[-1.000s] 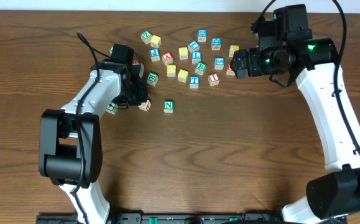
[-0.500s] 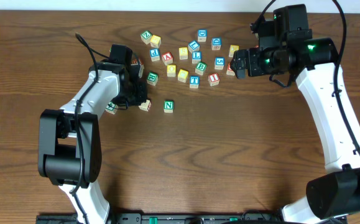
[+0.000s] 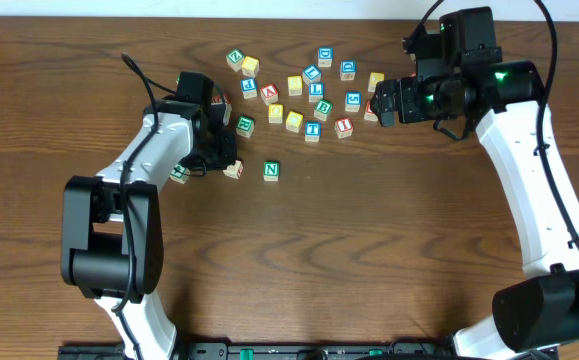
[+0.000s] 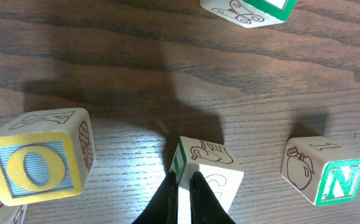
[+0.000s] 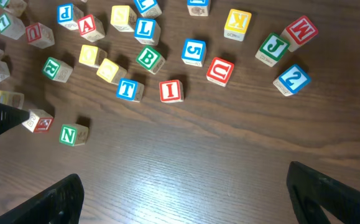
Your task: Spell out NEURIPS
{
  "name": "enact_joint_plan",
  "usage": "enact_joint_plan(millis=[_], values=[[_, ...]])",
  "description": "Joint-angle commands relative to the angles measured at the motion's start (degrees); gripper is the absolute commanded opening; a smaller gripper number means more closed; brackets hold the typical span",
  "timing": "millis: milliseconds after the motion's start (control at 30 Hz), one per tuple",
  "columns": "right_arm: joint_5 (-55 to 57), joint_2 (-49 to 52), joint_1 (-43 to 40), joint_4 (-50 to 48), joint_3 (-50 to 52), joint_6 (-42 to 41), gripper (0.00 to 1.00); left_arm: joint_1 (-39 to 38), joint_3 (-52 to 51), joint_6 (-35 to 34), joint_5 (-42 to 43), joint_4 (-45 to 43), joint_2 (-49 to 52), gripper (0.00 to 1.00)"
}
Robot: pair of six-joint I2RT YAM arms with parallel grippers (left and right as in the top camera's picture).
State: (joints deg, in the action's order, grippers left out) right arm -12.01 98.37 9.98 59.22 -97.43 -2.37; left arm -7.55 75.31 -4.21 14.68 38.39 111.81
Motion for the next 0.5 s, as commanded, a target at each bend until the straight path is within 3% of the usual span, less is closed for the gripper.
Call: enact_joint_plan(millis=[0, 467], values=[[0.1, -0.2, 0.2, 0.3, -1.0, -0.5, 0.99, 0.9, -4.7, 0.5, -9.4, -0.4, 3.9, 0.08], [0.1, -0.2, 0.2, 0.4, -1.0, -0.5, 0.99, 6.5, -7.2, 0.5, -10.0, -1.8, 3.9, 0.08]])
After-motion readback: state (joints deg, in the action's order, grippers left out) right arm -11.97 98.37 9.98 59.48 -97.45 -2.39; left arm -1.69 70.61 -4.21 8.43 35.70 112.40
